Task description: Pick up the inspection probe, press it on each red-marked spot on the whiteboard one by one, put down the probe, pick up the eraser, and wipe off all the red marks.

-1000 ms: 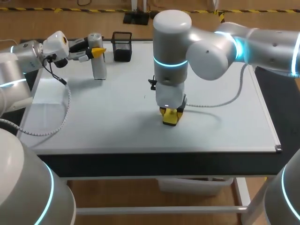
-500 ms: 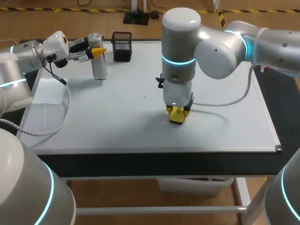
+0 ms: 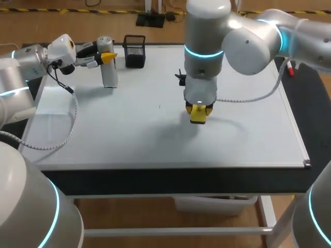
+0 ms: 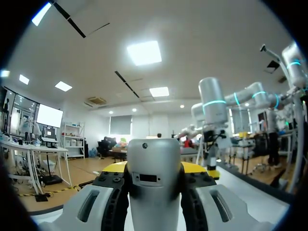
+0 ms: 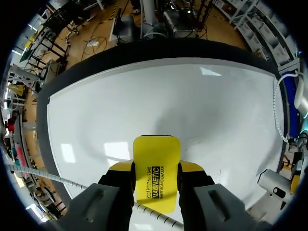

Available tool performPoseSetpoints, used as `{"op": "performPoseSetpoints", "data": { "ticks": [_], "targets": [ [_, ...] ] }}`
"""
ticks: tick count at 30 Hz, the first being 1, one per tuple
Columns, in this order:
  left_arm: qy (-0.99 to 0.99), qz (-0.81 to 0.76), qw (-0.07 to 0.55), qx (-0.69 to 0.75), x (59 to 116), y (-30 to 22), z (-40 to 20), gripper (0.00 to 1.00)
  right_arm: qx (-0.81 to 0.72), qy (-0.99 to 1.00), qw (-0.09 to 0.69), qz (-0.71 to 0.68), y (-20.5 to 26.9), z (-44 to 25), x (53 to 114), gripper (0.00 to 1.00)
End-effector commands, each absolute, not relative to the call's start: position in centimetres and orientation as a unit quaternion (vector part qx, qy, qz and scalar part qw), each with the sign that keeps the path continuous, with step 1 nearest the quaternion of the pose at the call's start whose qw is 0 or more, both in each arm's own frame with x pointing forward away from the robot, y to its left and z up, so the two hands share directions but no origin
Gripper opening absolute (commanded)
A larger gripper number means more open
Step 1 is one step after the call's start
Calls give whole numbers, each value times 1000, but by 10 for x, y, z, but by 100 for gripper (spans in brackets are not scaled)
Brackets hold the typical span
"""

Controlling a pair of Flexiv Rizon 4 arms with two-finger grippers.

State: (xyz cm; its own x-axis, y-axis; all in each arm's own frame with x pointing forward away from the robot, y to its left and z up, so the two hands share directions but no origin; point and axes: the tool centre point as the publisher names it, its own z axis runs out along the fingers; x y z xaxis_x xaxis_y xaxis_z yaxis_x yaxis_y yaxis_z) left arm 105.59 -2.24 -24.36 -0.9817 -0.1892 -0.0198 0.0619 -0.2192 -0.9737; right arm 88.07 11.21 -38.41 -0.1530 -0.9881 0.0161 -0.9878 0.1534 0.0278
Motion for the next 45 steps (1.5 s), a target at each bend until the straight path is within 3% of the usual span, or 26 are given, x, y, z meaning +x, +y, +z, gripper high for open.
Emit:
{"op": "performPoseSetpoints", "data": {
  "ticks": [1, 26, 45],
  "targets": [
    [619, -779, 80, -50, 1057, -23, -243, 0, 659, -752, -7, -12, 100, -379, 876, 0],
    [619, -779, 80, -50, 1057, -23, -243, 0, 662, -749, -1, -20, 102, -384, 877, 0],
    [619, -779, 80, -50, 1057, -23, -243, 0, 670, -741, 41, -29, 83, -383, 980, 0]
  ]
}}
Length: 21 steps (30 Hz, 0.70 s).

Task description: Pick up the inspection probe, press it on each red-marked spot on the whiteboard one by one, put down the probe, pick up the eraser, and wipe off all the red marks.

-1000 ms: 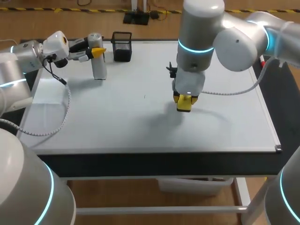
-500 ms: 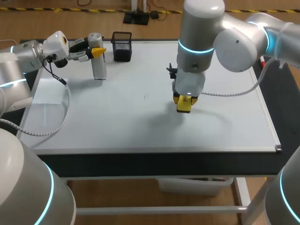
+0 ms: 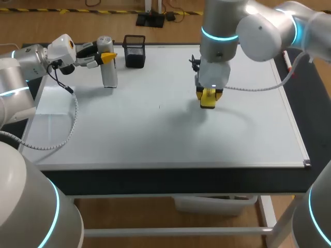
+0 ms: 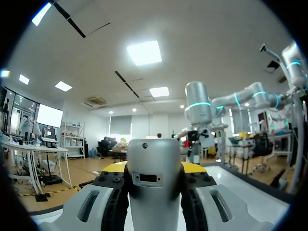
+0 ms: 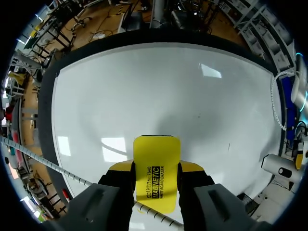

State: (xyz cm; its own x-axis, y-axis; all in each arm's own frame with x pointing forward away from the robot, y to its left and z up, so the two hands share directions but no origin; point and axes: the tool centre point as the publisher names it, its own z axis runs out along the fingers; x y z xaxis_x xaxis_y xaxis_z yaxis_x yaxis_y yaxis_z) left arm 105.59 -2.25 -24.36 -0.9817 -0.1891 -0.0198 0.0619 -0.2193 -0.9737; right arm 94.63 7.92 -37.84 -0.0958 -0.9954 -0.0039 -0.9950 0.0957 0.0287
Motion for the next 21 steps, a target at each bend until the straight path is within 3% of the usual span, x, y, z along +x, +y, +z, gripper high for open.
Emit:
{"op": "performPoseSetpoints", "data": {
  "ticks": [1, 21],
  "targets": [
    [619, -779, 80, -50, 1057, -23, -243, 0, 673, -737, 47, -27, 82, -384, 987, 0],
    [619, -779, 80, -50, 1057, -23, -243, 0, 683, -724, 72, -65, 59, -400, 1096, 0]
  ]
}}
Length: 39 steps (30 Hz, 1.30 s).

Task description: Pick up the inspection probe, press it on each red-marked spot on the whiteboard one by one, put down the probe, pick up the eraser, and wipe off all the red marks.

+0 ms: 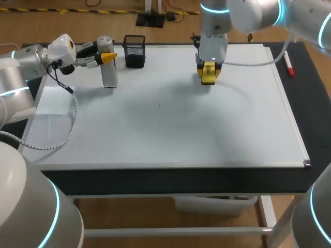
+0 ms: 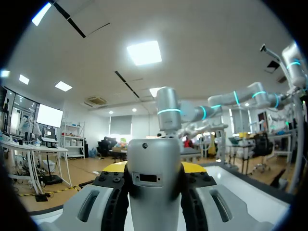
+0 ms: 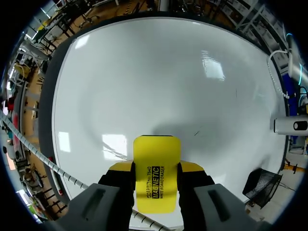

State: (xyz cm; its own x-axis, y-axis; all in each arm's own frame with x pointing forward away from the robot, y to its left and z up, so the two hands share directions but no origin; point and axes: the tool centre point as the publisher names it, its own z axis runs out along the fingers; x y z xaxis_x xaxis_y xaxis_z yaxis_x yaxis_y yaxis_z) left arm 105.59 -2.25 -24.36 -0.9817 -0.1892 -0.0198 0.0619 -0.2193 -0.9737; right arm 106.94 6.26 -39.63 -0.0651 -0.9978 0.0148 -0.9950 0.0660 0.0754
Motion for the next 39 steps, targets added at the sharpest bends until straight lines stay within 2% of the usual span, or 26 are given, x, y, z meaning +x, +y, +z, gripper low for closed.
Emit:
{"op": "performPoseSetpoints", "data": {
  "ticks": [1, 20, 39],
  "targets": [
    [619, -779, 80, -50, 1057, -23, -243, 0, 683, -723, 73, -66, 58, -400, 1099, 0],
    [619, -779, 80, -50, 1057, -23, -243, 0, 700, -703, 91, -91, 59, -407, 1145, 0],
    [619, -779, 80, -50, 1057, -23, -243, 0, 695, -707, 80, -104, 70, -416, 1152, 0]
  ]
}}
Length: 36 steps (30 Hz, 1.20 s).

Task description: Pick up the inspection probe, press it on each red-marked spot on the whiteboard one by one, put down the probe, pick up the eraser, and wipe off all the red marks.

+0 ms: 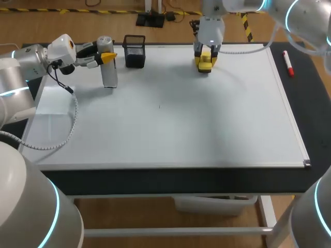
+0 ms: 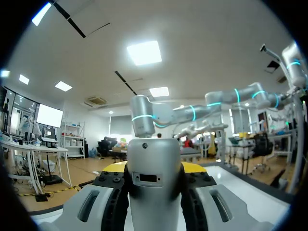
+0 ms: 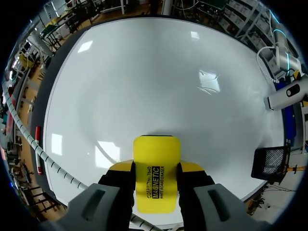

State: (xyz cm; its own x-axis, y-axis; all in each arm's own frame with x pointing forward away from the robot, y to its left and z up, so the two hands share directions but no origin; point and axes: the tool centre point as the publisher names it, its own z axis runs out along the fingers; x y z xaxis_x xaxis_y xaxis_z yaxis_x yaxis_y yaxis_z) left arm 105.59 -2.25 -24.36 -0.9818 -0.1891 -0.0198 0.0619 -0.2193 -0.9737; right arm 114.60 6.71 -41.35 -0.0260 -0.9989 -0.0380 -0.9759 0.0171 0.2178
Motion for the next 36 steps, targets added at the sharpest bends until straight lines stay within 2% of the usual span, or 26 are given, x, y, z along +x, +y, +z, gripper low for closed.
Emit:
{"op": "performPoseSetpoints", "data": {
  "ticks": [1, 24, 25, 31, 36],
  "targets": [
    [619, -779, 80, -50, 1057, -23, -243, 0, 695, -707, 80, -103, 70, -417, 1152, 0],
    [619, -779, 80, -50, 1057, -23, -243, 0, 698, -705, 85, -86, 74, -427, 1160, 0],
    [619, -779, 80, -50, 1057, -23, -243, 0, 699, -705, 84, -87, 74, -427, 1160, 100],
    [619, -779, 80, -50, 1057, -23, -243, 0, 685, -720, 69, -83, 68, -419, 1156, 100],
    [619, -779, 80, -50, 1057, -23, -243, 0, 646, -758, 26, -84, 59, -406, 1150, 100]
  ]
}}
